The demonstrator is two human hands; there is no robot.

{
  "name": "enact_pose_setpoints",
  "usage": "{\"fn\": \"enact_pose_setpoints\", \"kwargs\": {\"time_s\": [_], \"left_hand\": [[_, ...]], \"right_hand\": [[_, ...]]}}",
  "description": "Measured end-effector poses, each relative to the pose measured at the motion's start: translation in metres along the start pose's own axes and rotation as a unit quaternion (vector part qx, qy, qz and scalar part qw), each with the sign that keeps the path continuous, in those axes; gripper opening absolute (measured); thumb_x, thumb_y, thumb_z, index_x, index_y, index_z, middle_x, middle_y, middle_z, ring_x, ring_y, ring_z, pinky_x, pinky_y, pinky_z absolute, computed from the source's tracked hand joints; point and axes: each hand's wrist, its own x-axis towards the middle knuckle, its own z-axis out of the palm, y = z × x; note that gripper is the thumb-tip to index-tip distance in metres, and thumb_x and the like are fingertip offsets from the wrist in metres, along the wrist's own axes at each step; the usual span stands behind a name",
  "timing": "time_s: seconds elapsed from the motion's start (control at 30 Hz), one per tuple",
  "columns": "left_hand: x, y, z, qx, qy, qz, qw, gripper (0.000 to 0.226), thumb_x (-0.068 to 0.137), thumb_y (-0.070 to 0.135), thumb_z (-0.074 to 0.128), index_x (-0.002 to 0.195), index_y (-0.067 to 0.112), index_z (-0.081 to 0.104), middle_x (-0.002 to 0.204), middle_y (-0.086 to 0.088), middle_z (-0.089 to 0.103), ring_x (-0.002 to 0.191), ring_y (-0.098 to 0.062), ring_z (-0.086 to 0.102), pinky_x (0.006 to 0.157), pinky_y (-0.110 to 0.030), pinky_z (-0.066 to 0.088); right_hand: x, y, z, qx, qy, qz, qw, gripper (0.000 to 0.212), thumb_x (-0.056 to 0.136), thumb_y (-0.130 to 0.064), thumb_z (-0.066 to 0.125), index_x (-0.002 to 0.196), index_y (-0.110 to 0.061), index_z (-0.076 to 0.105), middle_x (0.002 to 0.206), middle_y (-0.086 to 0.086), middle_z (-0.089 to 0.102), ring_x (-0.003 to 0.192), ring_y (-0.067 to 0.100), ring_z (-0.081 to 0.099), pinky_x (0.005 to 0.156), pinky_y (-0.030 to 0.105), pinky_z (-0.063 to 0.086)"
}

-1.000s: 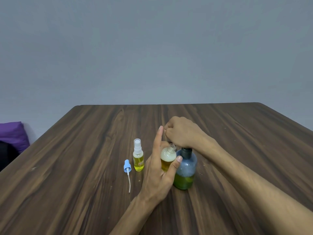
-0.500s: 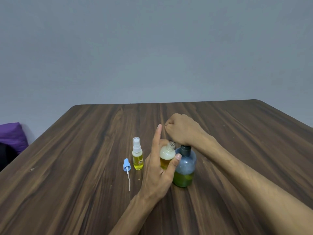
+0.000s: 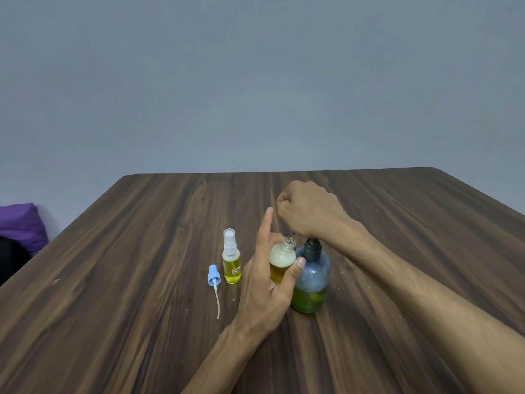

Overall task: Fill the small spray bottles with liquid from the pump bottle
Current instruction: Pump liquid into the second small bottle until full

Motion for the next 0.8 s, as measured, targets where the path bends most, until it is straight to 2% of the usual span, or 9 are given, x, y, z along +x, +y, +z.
{"fn": "enact_pose_setpoints", "kwargs": {"time_s": [0.13, 0.2, 0.27, 0.3, 0.4, 0.5, 0.6, 0.73, 0.8], "left_hand": [[0.0007, 0.0005, 0.0007, -0.007, -0.006, -0.003, 1.000, 0.088, 0.096, 0.012, 0.072, 0.166, 0.025, 0.020, 0.106, 0.027, 0.062, 0.098, -0.005, 0.067, 0.094, -0.011, 0.047], [0.0000, -0.0005, -0.0004, -0.008, -0.006, -0.003, 1.000, 0.088, 0.097, 0.012, 0.072, 0.166, 0.025, 0.020, 0.106, 0.028, 0.061, 0.097, -0.006, 0.067, 0.094, -0.011, 0.047], [-0.0004, -0.0005, -0.0006, -0.006, -0.005, 0.002, 1.000, 0.087, 0.097, 0.012, 0.072, 0.166, 0.025, 0.020, 0.106, 0.028, 0.062, 0.098, -0.005, 0.067, 0.093, -0.010, 0.047], [0.0000, -0.0003, -0.0001, -0.008, -0.008, 0.002, 1.000, 0.088, 0.097, 0.011, 0.071, 0.166, 0.024, 0.019, 0.106, 0.029, 0.062, 0.099, -0.004, 0.067, 0.093, -0.010, 0.047], [0.0011, 0.0025, 0.0005, -0.022, -0.015, -0.006, 1.000, 0.088, 0.096, 0.007, 0.071, 0.166, 0.020, 0.017, 0.109, 0.034, 0.063, 0.103, 0.001, 0.066, 0.096, -0.010, 0.046], [0.0005, -0.0013, -0.0006, -0.007, -0.011, -0.003, 1.000, 0.089, 0.096, 0.010, 0.071, 0.166, 0.021, 0.018, 0.107, 0.032, 0.062, 0.099, -0.001, 0.066, 0.094, -0.010, 0.046], [0.0006, 0.0006, -0.0003, -0.012, -0.011, 0.000, 1.000, 0.088, 0.097, 0.010, 0.071, 0.166, 0.022, 0.018, 0.108, 0.034, 0.062, 0.101, 0.000, 0.066, 0.094, -0.009, 0.046], [0.0002, 0.0007, -0.0002, -0.021, -0.010, -0.010, 1.000, 0.087, 0.097, 0.011, 0.071, 0.166, 0.024, 0.019, 0.110, 0.030, 0.064, 0.104, -0.005, 0.069, 0.096, -0.013, 0.048], [-0.0005, -0.0011, -0.0010, -0.012, -0.003, -0.002, 1.000, 0.086, 0.097, 0.013, 0.072, 0.166, 0.023, 0.021, 0.107, 0.026, 0.064, 0.101, -0.007, 0.069, 0.094, -0.012, 0.048]], "right_hand": [[-0.0017, -0.0016, 0.0032, -0.035, -0.033, 0.009, 0.999, 0.031, 0.095, -0.020, 0.045, 0.078, -0.015, 0.070, 0.071, -0.005, 0.061, 0.064, 0.016, 0.053, 0.056, 0.030, 0.032], [-0.0011, -0.0016, 0.0003, -0.027, -0.036, 0.001, 0.999, 0.032, 0.094, -0.019, 0.045, 0.068, -0.015, 0.064, 0.064, -0.005, 0.056, 0.060, 0.016, 0.049, 0.055, 0.031, 0.033], [0.0000, -0.0008, -0.0007, -0.007, -0.032, -0.004, 0.999, 0.037, 0.093, -0.016, 0.045, 0.056, -0.018, 0.045, 0.054, -0.006, 0.046, 0.053, 0.015, 0.041, 0.052, 0.031, 0.032], [-0.0006, -0.0006, -0.0002, -0.006, -0.039, -0.003, 0.999, 0.037, 0.093, -0.016, 0.045, 0.056, -0.018, 0.042, 0.054, -0.006, 0.046, 0.053, 0.015, 0.041, 0.052, 0.031, 0.031], [-0.0004, -0.0021, 0.0004, -0.027, -0.073, -0.002, 0.997, 0.031, 0.094, -0.017, 0.045, 0.066, -0.015, 0.058, 0.064, -0.004, 0.057, 0.058, 0.013, 0.048, 0.053, 0.030, 0.032], [0.0023, -0.0033, -0.0036, -0.021, -0.060, -0.015, 0.998, 0.031, 0.095, -0.020, 0.046, 0.069, -0.020, 0.063, 0.066, -0.008, 0.058, 0.063, 0.013, 0.052, 0.063, 0.031, 0.040], [-0.0008, -0.0012, -0.0009, -0.018, -0.052, -0.012, 0.998, 0.032, 0.093, -0.018, 0.046, 0.063, -0.019, 0.057, 0.063, -0.006, 0.057, 0.060, 0.015, 0.050, 0.058, 0.030, 0.036], [-0.0010, -0.0013, 0.0000, -0.017, -0.070, -0.006, 0.997, 0.031, 0.093, -0.017, 0.046, 0.067, -0.013, 0.061, 0.062, -0.004, 0.058, 0.057, 0.014, 0.048, 0.053, 0.029, 0.031], [0.0012, -0.0011, -0.0014, 0.007, -0.055, -0.007, 0.998, 0.036, 0.092, -0.015, 0.045, 0.056, -0.017, 0.045, 0.052, -0.007, 0.047, 0.053, 0.015, 0.042, 0.052, 0.030, 0.030]]}}
